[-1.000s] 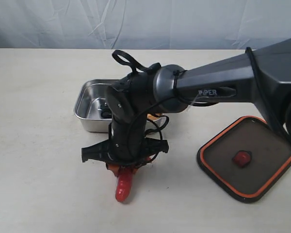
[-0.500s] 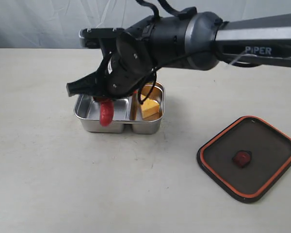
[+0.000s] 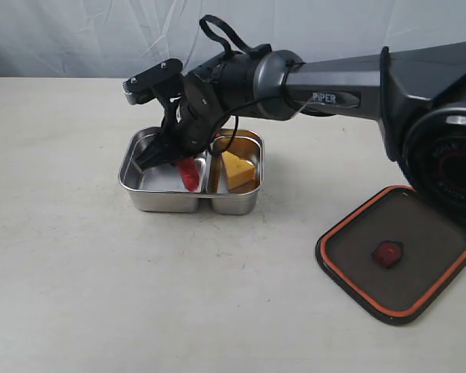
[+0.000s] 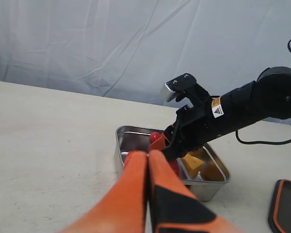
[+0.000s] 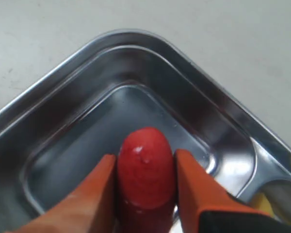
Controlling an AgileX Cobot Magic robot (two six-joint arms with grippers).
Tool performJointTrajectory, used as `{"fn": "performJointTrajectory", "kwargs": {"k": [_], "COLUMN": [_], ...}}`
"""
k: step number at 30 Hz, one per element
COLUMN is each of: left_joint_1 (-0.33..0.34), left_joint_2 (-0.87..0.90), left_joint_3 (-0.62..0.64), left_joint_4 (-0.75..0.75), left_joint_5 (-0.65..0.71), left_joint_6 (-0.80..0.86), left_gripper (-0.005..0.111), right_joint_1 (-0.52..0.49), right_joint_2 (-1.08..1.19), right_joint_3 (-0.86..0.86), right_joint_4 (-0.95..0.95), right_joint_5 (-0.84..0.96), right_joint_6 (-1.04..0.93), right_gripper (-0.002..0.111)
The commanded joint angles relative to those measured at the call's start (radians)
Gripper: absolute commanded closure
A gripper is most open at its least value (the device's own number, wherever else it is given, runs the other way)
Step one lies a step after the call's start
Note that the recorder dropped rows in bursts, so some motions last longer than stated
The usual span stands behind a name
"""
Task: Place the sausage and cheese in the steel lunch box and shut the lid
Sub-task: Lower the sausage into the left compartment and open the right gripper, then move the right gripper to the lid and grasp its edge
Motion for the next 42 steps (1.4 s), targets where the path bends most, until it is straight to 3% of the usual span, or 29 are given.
{"fn": "performJointTrajectory", "kwargs": {"k": [1, 7, 9, 20, 24, 29, 37, 42], "left_joint_1": [-0.008, -0.008, -0.008, -0.008, -0.008, -0.008, -0.008, -0.008], "left_joint_2": [-0.004, -0.004, -0.004, -0.004, -0.004, -0.004, -0.004, -0.004], "left_joint_3": [0.004, 0.004, 0.004, 0.004, 0.004, 0.004, 0.004, 0.004], "left_joint_4": [-0.003, -0.003, -0.003, -0.003, -0.003, -0.003, -0.003, -0.003], "left_joint_5": [-0.013, -0.013, -0.013, -0.013, -0.013, -0.013, -0.013, -0.013], "left_joint_6": [0.000, 0.000, 0.000, 0.000, 0.000, 0.000, 0.000, 0.000], "left_gripper": [0.107, 0.107, 0.107, 0.107, 0.107, 0.107, 0.107, 0.107], "right_joint_1": [0.006, 0.019, 0.019, 0.019, 0.019, 0.019, 0.019, -0.019], "right_joint_2": [0.006, 0.005, 0.003, -0.127, -0.205, -0.341, -0.585, -0.688], "right_joint_3": [-0.009, -0.013, -0.025, -0.104, -0.075, 0.079, 0.411, 0.676], "right_joint_4": [-0.017, -0.011, -0.001, 0.070, 0.031, -0.002, -0.198, -0.260], "right_joint_5": [-0.036, -0.001, 0.056, 0.439, 0.606, 0.626, 0.634, 0.450], "right_joint_6": [-0.020, -0.020, -0.017, 0.049, 0.054, 0.106, 0.285, 0.448], "right_gripper": [0.097, 0.057, 0.052, 0.055, 0.065, 0.081, 0.074, 0.066]}}
